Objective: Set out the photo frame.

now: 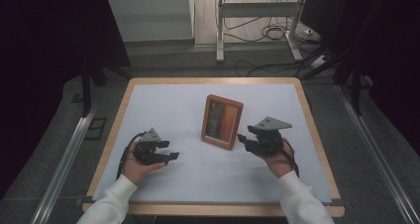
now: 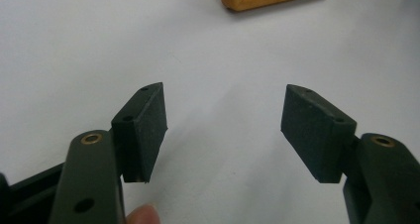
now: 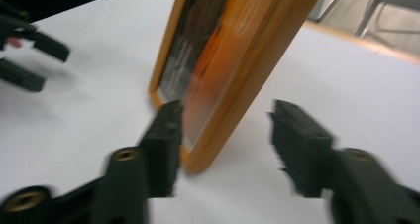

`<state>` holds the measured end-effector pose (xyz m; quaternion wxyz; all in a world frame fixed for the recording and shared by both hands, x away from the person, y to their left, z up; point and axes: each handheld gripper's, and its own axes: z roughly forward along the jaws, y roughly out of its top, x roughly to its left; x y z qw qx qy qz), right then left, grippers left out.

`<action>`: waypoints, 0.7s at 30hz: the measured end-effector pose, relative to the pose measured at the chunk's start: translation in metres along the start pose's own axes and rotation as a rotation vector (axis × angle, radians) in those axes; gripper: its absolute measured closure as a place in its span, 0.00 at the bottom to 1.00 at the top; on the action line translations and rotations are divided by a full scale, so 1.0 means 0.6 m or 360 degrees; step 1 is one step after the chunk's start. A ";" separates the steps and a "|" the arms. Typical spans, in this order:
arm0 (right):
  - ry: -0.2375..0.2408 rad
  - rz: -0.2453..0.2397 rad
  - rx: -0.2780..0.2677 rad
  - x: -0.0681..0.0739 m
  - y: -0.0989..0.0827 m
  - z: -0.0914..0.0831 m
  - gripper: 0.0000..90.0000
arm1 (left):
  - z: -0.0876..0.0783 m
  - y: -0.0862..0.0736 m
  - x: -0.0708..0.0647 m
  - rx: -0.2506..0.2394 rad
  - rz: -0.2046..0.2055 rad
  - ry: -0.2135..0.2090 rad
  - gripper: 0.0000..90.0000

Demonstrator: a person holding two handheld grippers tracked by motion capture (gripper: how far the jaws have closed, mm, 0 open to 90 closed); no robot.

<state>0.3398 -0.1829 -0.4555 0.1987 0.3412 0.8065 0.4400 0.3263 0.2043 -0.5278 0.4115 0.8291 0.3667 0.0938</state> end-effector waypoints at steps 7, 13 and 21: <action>0.0092 -0.0049 0.0085 0.014 -0.025 0.018 1.00 | -0.001 0.000 -0.001 -0.0010 -0.0002 -0.0003 0.37; 0.0113 -0.0097 0.0171 0.027 -0.036 0.051 1.00 | -0.001 0.000 -0.001 -0.0014 -0.0002 -0.0006 0.37; 0.0125 -0.0113 0.0247 0.036 -0.040 0.100 1.00 | -0.001 0.000 -0.001 -0.0017 -0.0003 -0.0008 0.37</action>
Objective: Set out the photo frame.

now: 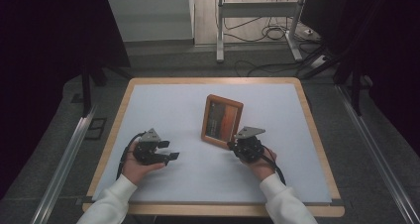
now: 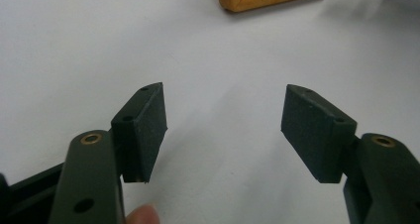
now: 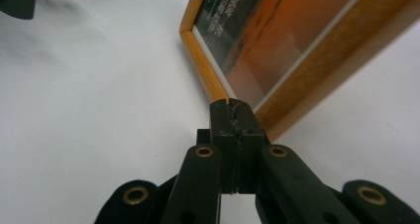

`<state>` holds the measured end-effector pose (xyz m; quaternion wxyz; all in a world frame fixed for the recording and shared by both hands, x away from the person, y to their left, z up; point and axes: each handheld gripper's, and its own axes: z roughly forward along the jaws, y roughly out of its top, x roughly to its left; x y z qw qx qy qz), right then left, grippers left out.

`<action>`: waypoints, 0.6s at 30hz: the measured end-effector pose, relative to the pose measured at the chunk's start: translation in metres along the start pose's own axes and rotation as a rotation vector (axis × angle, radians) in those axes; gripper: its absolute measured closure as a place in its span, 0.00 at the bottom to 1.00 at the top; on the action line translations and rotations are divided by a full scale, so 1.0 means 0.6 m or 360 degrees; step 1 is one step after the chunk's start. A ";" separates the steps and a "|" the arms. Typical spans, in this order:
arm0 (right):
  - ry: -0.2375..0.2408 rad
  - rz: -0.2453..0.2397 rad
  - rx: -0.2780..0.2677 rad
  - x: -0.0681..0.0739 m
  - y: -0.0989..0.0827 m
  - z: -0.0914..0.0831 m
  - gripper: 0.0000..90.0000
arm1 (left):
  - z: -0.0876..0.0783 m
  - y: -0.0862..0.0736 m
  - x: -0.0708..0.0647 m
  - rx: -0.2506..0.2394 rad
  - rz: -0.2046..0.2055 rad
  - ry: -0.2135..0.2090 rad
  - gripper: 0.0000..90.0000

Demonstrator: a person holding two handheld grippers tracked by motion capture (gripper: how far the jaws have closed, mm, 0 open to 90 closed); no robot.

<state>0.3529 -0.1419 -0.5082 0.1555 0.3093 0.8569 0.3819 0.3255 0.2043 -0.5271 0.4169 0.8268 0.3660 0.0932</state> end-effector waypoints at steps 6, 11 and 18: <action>-0.0012 -0.0014 0.0039 0.002 -0.001 0.017 1.00 | 0.000 0.000 0.001 0.0006 0.0005 -0.0001 0.37; -0.0008 -0.0003 0.0047 -0.006 -0.006 0.020 1.00 | 0.001 0.000 0.001 0.0003 -0.0003 -0.0002 0.37; -0.0028 -0.0004 0.0054 -0.013 -0.010 0.018 1.00 | 0.000 0.000 0.000 0.0001 -0.0003 -0.0002 0.37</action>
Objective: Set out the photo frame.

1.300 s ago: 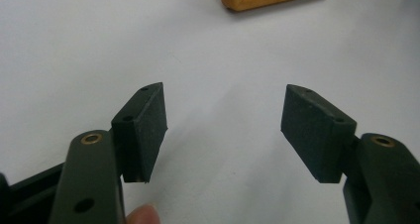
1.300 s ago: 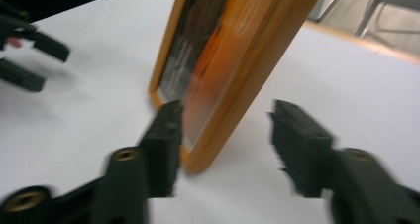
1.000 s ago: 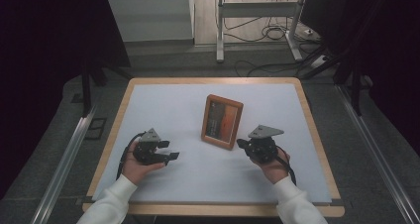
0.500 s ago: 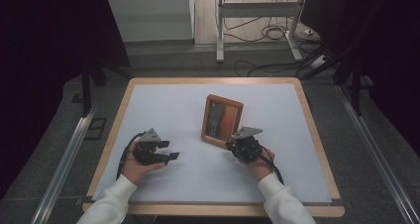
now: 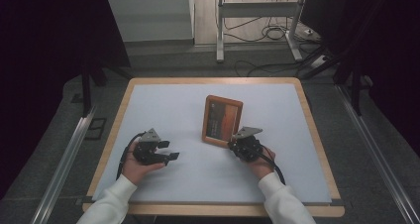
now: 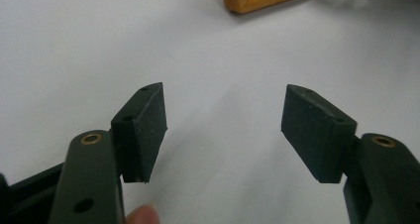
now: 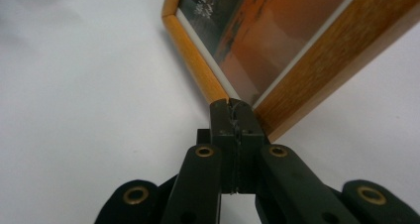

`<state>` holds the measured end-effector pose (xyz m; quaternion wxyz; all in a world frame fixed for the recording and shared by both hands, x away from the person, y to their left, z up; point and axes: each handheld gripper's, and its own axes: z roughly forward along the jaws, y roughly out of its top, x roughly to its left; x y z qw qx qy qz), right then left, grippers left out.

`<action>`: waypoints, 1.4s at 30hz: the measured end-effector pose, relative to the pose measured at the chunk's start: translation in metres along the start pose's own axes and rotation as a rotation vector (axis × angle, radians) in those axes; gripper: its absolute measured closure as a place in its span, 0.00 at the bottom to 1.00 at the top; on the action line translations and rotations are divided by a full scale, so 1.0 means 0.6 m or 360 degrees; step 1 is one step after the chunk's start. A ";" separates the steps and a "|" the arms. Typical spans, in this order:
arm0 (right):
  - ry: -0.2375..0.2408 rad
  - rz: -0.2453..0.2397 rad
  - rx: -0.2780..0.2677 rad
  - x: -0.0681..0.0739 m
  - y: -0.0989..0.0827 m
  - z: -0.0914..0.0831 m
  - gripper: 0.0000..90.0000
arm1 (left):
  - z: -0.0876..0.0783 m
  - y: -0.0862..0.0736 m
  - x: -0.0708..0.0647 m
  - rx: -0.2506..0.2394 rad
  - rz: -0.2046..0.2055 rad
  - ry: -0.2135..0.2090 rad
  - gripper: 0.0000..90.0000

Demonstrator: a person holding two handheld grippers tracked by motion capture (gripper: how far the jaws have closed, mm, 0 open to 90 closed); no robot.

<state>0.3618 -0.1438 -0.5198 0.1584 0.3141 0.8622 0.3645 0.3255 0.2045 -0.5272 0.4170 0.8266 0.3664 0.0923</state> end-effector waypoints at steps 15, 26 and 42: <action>-0.0053 0.0038 -0.0006 -0.021 -0.011 -0.005 1.00 | 0.001 0.000 0.000 0.0003 -0.0005 -0.0002 0.37; -0.0065 0.0055 -0.0015 -0.026 -0.013 -0.006 1.00 | 0.001 0.000 0.000 0.0001 0.0000 0.0001 0.37; -0.0042 0.0065 -0.0120 -0.020 -0.016 -0.054 0.99 | -0.008 0.001 -0.002 -0.0025 0.0002 0.0001 0.37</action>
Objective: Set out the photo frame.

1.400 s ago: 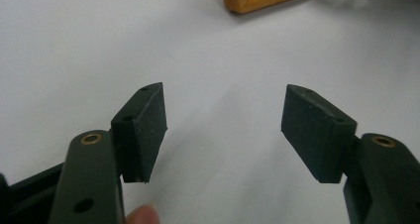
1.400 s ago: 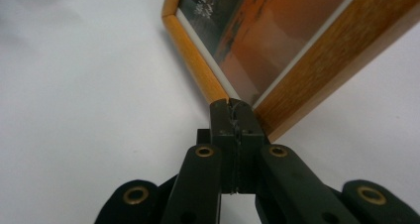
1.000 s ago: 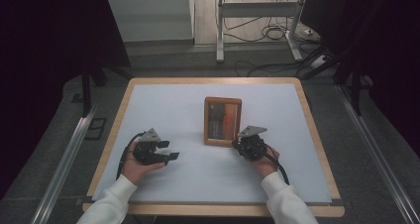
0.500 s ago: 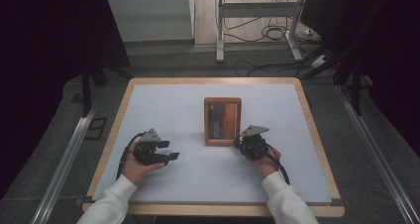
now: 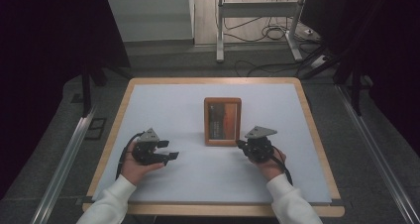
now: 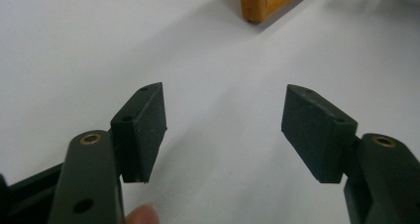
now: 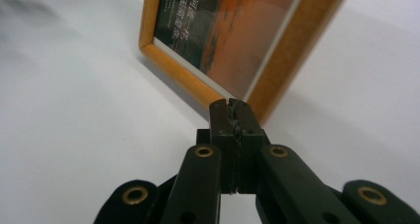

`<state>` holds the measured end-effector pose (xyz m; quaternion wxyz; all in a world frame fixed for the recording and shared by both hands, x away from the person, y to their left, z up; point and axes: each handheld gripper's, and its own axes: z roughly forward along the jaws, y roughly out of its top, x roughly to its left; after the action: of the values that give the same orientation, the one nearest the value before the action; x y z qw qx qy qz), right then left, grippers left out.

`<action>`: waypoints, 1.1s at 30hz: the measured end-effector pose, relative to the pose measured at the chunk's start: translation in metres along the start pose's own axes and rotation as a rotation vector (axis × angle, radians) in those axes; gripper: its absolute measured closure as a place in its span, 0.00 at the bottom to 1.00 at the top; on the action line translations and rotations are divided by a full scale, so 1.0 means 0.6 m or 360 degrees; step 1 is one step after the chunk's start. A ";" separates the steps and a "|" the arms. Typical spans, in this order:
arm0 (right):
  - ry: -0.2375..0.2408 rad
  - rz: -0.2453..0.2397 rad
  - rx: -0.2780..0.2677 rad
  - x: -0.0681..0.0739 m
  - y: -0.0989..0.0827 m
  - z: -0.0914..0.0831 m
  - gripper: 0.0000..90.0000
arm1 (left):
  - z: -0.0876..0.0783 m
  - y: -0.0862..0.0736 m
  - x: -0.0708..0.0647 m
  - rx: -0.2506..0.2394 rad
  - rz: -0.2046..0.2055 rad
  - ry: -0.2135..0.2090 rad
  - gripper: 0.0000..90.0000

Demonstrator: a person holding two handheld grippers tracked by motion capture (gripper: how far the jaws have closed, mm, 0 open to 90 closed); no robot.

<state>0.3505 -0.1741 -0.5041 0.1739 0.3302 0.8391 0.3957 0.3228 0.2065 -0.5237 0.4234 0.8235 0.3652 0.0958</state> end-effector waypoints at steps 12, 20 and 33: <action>-0.0031 0.0149 -0.0112 -0.033 -0.070 -0.110 0.44 | 0.001 0.000 -0.005 -0.0002 0.0007 -0.0001 0.37; -0.0130 0.0275 -0.0107 -0.056 -0.137 -0.156 0.38 | -0.001 0.001 -0.008 -0.0016 0.0003 -0.0002 0.37; -0.0127 0.0274 -0.0108 -0.055 -0.134 -0.146 0.34 | -0.006 -0.001 -0.009 -0.0023 0.0006 0.0015 0.37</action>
<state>0.2924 -0.2827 -0.5109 0.1837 0.4105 0.7862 0.4239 0.3171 0.2051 -0.5209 0.4274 0.8207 0.3650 0.1032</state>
